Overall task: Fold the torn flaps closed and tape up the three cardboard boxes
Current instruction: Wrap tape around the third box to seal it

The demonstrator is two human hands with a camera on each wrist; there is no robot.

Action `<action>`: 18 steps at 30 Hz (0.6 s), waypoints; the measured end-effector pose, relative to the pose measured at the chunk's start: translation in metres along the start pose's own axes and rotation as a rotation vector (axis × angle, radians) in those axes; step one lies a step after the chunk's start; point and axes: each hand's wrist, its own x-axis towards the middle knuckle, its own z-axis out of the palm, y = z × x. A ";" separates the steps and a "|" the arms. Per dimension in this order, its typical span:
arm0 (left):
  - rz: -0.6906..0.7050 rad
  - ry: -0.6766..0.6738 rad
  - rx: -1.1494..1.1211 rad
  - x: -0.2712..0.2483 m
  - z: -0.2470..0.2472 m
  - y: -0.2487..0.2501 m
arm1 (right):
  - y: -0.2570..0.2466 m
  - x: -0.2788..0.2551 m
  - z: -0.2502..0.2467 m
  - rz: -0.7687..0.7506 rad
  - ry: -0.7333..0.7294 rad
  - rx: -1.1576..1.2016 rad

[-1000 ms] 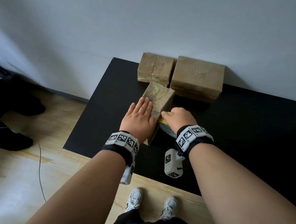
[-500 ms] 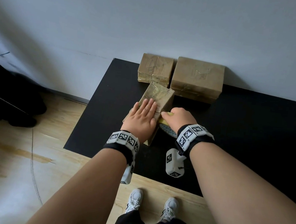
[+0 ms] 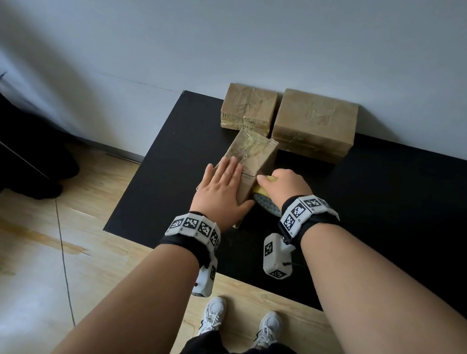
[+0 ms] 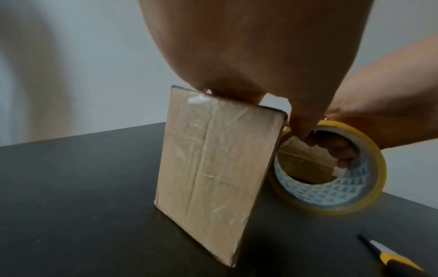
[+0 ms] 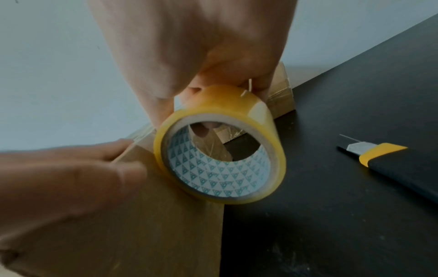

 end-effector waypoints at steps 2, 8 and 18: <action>-0.046 0.028 -0.027 -0.001 0.001 -0.001 | 0.001 -0.001 -0.002 -0.009 -0.005 0.023; -0.186 0.096 -0.445 0.005 -0.013 -0.013 | 0.000 -0.005 -0.012 -0.094 -0.003 0.154; -0.283 -0.108 -0.425 0.015 -0.021 -0.040 | -0.019 -0.011 -0.021 -0.213 -0.026 0.369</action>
